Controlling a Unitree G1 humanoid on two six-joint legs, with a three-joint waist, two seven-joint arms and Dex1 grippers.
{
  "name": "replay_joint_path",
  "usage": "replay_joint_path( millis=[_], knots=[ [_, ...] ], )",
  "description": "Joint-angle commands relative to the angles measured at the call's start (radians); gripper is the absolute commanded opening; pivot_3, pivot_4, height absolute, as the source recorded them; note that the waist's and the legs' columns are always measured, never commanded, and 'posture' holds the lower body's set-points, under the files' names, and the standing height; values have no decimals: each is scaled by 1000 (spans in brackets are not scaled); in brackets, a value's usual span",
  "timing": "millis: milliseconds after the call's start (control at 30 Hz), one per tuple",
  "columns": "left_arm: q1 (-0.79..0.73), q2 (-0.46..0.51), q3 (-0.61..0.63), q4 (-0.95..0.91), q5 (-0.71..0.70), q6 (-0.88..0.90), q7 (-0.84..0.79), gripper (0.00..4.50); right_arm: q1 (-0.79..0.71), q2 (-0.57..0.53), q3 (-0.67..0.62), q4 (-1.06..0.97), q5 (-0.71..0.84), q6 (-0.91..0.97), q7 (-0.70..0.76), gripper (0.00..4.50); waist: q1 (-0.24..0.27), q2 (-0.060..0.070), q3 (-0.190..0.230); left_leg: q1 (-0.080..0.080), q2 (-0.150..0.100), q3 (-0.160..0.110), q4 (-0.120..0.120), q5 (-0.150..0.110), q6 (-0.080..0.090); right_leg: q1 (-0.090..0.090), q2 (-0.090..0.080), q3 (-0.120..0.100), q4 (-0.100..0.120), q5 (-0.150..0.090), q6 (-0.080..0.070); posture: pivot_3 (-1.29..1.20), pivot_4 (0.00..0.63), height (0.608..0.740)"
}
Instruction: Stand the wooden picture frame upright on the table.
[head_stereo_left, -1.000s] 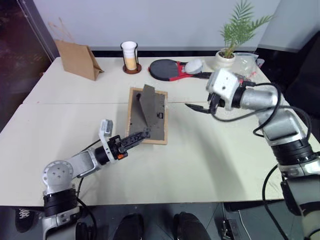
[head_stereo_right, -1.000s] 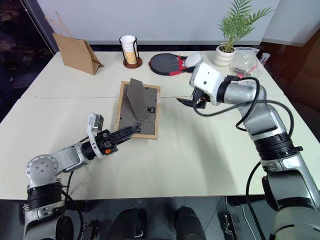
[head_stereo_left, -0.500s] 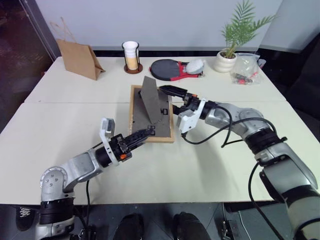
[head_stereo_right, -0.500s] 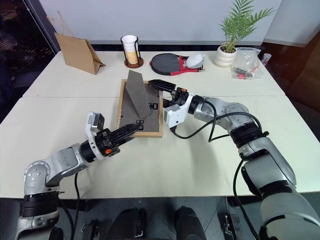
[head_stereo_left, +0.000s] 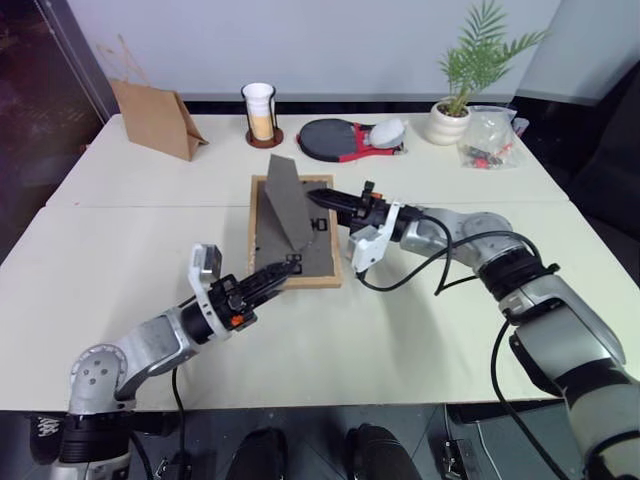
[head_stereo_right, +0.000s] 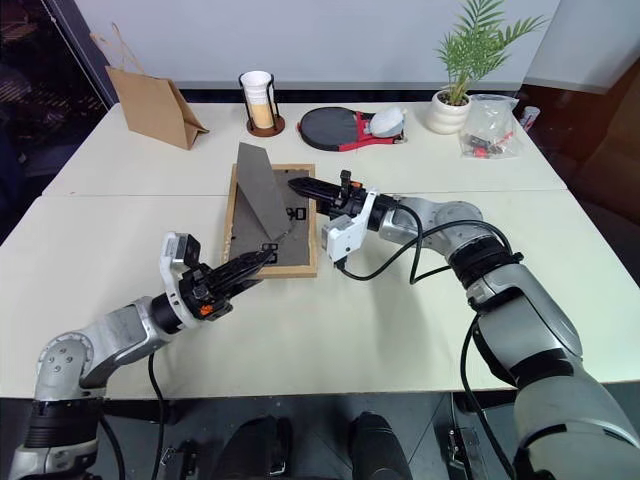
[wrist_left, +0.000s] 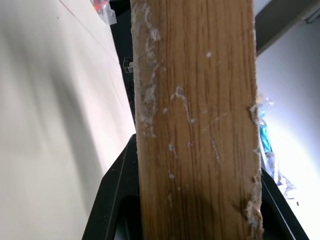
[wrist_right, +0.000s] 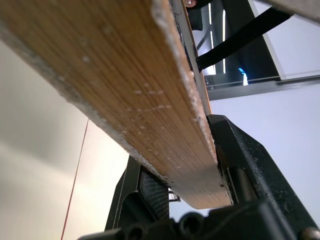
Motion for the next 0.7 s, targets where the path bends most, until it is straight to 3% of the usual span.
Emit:
replay_joint_path(
  millis=[33, 133, 267, 400, 567, 700],
  knots=[
    [11, 87, 14, -56, 115, 29, -112, 2852, -31, -8, -47, -2, 98, -32, 41, 1047, -1, 0, 0, 0, 0, 0, 0, 0, 0, 0, 0, 0, 0, 0, 0, 0, 150, 740],
    [20, 194, 42, -82, 267, 18, -243, 4394, -26, -7, -76, 34, 234, -71, 161, 1047, -1, 0, 0, 0, 0, 0, 0, -1, 2, 0, 1, 0, 0, 0, 0, 0, 150, 740],
    [65, 386, 77, -128, 547, -81, -511, 4462, 9, 10, -100, 80, 577, -75, 500, 1047, -5, 1, 1, 1, 1, 0, 0, -2, 3, 1, 3, 0, -1, 0, 0, 0, 150, 740],
    [92, 542, 73, -109, 829, -253, -723, 4462, 106, 51, -168, -89, 1121, 346, 1123, 1047, -2, -1, 1, 1, 4, -1, -2, -2, 4, 2, 4, -1, -2, 0, -1, 0, 150, 740],
    [22, 523, 41, -61, 948, -318, -776, 4462, 102, 72, -244, -217, 1456, 986, 1536, 1047, 3, 3, 3, 1, 4, -1, -2, -3, 5, 2, -1, -3, -1, 0, -1, 0, 150, 740],
    [-18, 486, 15, -64, 1014, -337, -786, 4462, 45, 99, -257, -108, 1493, 1226, 1710, 1047, 3, 3, 4, 1, 3, -1, -2, -4, 6, 1, -4, -5, -1, -1, -2, 0, 150, 740]
  ],
)
